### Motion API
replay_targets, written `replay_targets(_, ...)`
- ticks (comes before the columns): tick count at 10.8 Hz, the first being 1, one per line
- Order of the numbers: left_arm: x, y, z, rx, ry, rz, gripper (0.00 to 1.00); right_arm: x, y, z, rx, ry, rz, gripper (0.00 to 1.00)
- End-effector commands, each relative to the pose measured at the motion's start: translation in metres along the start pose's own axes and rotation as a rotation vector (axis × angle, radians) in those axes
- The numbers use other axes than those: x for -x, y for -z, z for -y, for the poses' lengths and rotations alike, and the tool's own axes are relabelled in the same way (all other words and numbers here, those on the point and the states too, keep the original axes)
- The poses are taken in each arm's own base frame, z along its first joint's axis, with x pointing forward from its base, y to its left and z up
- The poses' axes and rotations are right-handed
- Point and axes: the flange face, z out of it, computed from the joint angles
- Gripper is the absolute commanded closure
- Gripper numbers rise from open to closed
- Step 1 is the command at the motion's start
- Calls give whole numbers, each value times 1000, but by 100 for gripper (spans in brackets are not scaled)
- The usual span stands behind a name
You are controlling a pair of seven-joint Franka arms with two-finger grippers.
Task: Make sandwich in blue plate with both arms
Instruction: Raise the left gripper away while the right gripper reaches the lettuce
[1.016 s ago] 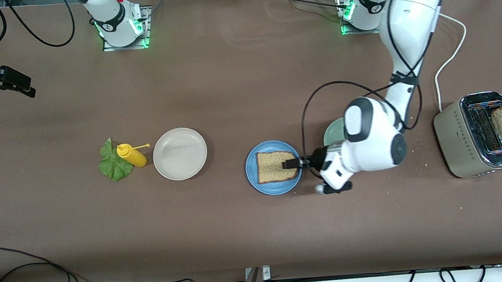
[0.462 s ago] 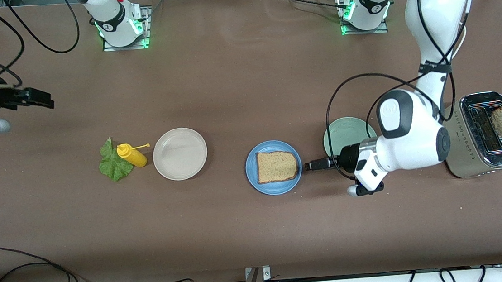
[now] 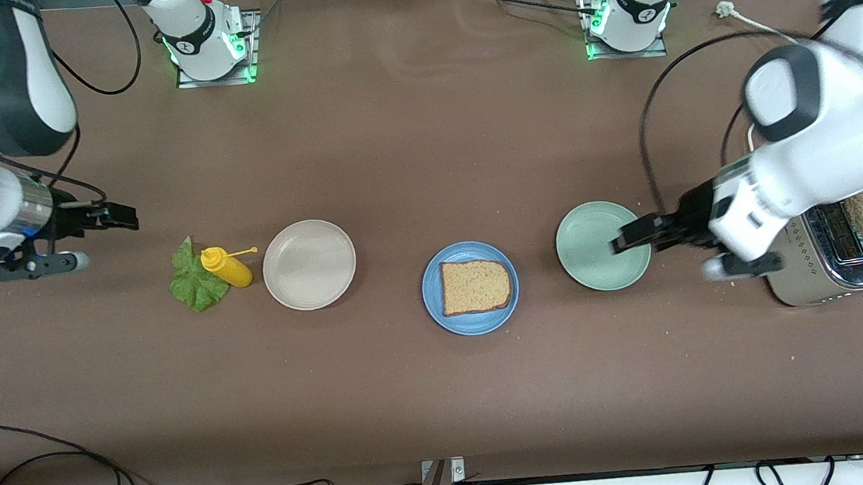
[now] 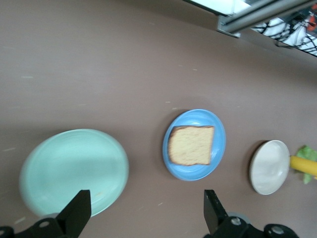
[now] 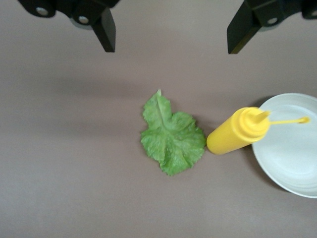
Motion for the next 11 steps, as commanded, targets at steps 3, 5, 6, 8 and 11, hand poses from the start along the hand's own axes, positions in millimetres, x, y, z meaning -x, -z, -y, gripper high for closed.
replay_targets(3,87,130,11,-409,-130,25,0,-9,-106,-4,-4,32,-58,0)
replay_targets(5,109,167,7,-502,-133,38,0,-9,-150,-2,-1,32,-80,0)
replay_targets(6,114,185,2,-527,-125,50,0,-9,-172,-2,2,32,-92,0)
replay_targets(8,118,212,5,-526,-95,38,0,-14,-214,-1,1,34,-78,0)
replay_targets(11,111,213,25,-527,-52,55,0,-20,-245,6,0,47,-89,6)
